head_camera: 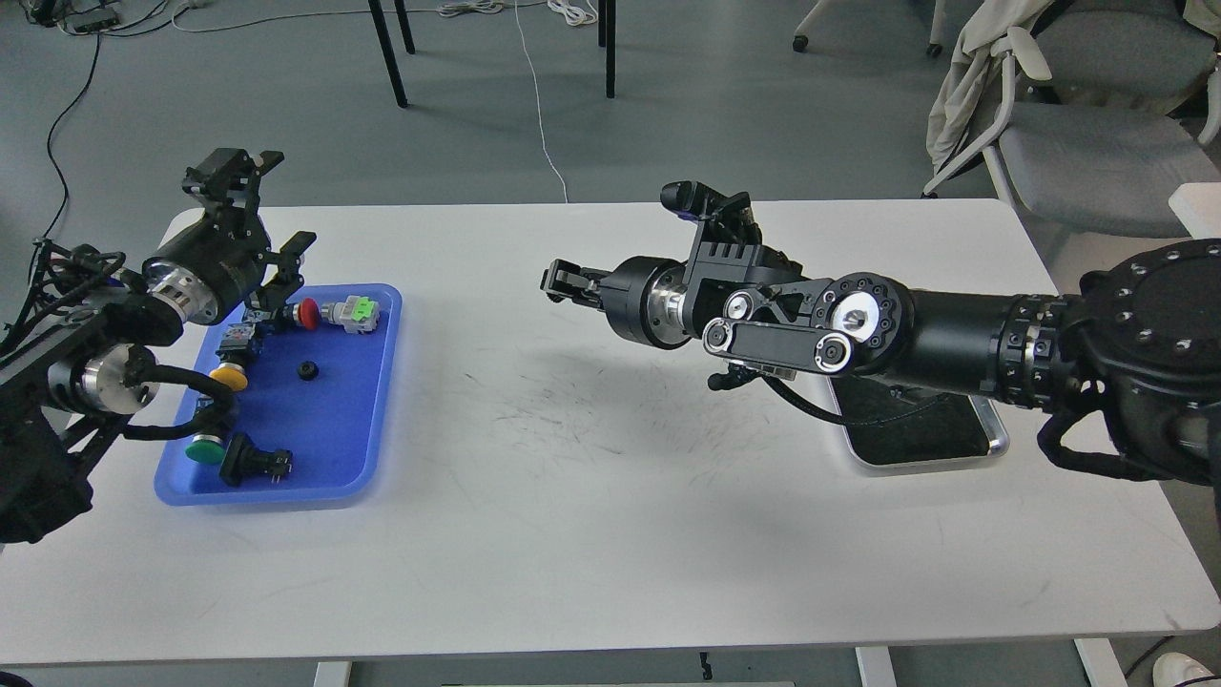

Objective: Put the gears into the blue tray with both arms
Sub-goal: 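Carry the black part to the table center and set it down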

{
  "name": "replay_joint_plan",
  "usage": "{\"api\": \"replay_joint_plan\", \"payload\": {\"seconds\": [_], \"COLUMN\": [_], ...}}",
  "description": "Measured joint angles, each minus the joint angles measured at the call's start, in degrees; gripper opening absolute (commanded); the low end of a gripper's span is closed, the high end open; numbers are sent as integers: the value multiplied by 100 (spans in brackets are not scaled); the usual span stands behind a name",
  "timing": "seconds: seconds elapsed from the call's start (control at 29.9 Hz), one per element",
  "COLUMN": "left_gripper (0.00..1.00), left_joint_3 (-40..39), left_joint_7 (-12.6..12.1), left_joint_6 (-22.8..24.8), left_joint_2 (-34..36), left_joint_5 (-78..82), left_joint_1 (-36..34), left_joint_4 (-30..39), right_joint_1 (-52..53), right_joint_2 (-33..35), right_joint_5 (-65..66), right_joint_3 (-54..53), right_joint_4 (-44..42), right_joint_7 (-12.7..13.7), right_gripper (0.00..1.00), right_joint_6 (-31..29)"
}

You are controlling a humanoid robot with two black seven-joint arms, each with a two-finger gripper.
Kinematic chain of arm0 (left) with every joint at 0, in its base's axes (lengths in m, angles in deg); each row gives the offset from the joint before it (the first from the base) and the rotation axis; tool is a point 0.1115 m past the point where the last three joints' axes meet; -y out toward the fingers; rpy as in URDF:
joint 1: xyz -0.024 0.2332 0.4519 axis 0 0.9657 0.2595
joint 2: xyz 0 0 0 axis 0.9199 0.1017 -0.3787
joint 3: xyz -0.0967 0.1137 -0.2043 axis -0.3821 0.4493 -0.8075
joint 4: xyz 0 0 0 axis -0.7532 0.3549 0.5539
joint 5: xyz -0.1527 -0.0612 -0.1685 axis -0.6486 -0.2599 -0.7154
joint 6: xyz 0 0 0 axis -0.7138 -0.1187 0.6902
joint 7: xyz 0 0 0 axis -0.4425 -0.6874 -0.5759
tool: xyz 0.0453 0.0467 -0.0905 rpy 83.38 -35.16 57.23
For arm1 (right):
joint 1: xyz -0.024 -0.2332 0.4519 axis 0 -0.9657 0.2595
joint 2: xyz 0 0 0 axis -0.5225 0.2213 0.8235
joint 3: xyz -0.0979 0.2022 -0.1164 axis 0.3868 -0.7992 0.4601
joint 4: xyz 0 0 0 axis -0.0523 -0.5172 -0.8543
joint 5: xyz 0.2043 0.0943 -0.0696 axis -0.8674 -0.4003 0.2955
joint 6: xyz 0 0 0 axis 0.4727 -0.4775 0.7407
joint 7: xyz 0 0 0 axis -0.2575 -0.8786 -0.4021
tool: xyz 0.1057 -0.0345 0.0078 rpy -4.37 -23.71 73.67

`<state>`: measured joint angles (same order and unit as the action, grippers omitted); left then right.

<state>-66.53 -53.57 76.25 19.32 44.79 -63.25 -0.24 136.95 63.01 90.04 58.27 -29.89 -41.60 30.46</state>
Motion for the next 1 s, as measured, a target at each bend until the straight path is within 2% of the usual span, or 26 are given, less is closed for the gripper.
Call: {"api": "replay_joint_plan", "payload": {"seconds": [0.54,0.64,0.74,1.0], "left_gripper": [98,98,98,98], "left_joint_3": [17,17,12,2], "left_joint_7": [85,87,94,136], "left_joint_6": [-21,-22,-18,-13], "left_joint_2": [-19,-18,-5,12], "left_joint_5": [-8,-8,-8,-8], "left_joint_1": [17,17,24,26], "left_joint_4": [29,36,38,38], "right_joint_1": [-865,-899,-948,-1033], "right_joint_2": [3,3,2,2], "right_joint_5": [103,103,103,107], "right_joint_3": [8,8,8,14], "right_joint_4": [148,147,147,150], "right_joint_7": [86,79,72,76], "right_gripper": [5,14,28,35], "right_joint_6": [-67,-67,-64,-66]}}
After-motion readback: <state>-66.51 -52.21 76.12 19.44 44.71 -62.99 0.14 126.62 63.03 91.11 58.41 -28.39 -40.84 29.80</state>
